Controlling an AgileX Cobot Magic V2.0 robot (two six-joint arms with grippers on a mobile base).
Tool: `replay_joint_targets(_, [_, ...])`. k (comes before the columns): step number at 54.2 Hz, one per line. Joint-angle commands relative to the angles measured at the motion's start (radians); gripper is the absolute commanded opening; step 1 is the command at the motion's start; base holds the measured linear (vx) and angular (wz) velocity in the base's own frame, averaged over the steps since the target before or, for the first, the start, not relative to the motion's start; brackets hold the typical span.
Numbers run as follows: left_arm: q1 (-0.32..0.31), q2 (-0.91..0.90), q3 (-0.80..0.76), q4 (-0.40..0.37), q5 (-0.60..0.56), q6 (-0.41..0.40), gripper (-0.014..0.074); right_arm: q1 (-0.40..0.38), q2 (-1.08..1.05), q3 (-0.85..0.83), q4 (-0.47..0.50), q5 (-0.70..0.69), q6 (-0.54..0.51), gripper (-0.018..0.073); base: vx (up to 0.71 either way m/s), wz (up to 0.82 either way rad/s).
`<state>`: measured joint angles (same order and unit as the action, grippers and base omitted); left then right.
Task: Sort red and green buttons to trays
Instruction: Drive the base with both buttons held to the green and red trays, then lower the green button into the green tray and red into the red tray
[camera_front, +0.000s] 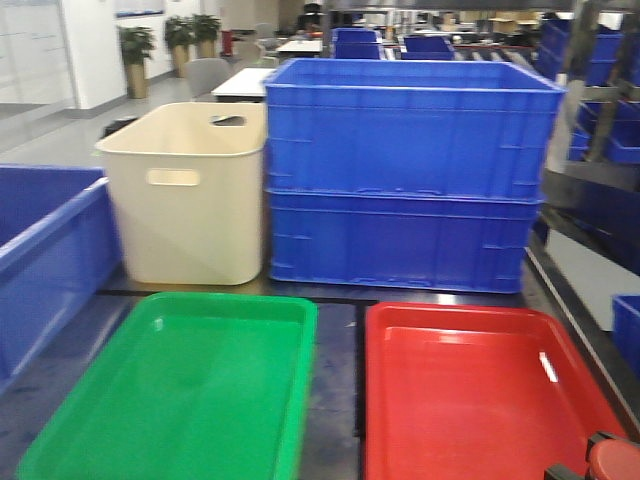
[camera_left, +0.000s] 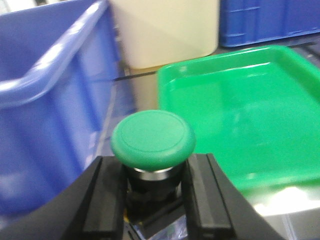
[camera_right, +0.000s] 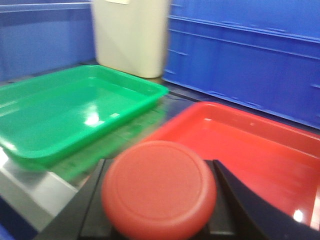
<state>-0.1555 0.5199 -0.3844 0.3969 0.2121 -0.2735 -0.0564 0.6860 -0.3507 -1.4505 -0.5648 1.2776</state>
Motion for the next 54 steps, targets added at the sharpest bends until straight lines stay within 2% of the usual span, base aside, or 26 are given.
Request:
replay_joint_targets(1, [-0.005,0.002,-0.032,-0.003,-0.085,-0.009,-0.0003,-0.005,-0.001,-0.030,0.042,-0.016,-0.002,0.0002,0.13,-0.41])
replay_joint_targets(18, [-0.005,0.002,-0.032,-0.003,-0.085,-0.009,-0.0003,-0.005,-0.001,-0.030,0.042,-0.016,-0.002,0.0002,0.07,-0.26])
replay_joint_targets(54, [-0.005,0.002,-0.032,-0.003,-0.092,-0.009,-0.0003,-0.005,-0.001,-0.030,0.047,-0.010,-0.002,0.0002,0.00,-0.02])
